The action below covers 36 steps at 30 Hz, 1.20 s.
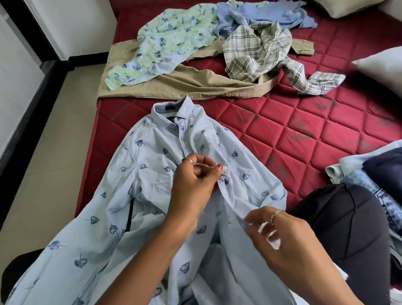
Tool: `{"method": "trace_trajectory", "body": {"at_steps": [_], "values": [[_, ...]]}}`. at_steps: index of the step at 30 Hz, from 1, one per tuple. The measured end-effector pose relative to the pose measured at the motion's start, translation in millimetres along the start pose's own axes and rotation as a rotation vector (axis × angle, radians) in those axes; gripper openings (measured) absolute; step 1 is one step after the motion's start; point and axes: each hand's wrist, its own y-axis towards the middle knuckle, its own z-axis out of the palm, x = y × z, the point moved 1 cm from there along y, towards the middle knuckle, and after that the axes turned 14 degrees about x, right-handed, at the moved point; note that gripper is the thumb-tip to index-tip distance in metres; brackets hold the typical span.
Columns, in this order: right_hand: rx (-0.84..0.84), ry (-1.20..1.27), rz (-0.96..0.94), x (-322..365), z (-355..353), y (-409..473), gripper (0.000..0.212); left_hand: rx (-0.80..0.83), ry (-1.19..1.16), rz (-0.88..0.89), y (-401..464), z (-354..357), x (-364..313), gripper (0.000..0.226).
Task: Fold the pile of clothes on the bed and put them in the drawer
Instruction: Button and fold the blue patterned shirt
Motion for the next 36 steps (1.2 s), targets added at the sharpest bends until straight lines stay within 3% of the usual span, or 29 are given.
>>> {"method": "trace_trajectory", "body": {"at_steps": [1, 3, 6, 12, 17, 30, 36], "values": [[-0.033, 0.021, 0.003, 1, 0, 3, 0.004, 0.005, 0.024, 0.000, 6, 1, -1, 0.011], [-0.062, 0.105, 0.021, -1, -1, 8, 0.018, 0.025, 0.088, -0.015, 15, 3, 2, 0.012], [-0.069, 0.249, 0.058, -6, -1, 16, 0.020, 0.072, 0.211, -0.026, 16, 4, 10, 0.014], [-0.010, 0.579, 0.120, -26, 6, 25, 0.016, -0.055, 0.421, 0.258, -31, 1, 32, 0.013], [0.028, 0.770, 0.137, -39, 9, 31, 0.014, 0.061, 0.672, 0.314, -55, -4, 66, 0.010], [0.068, 0.917, 0.236, -77, 39, 48, 0.018, 0.156, 1.104, 0.051, -2, 15, 113, 0.030], [0.113, 0.895, 0.255, -78, 45, 56, 0.018, 0.162, 1.065, 0.060, 8, 21, 123, 0.017]]}}
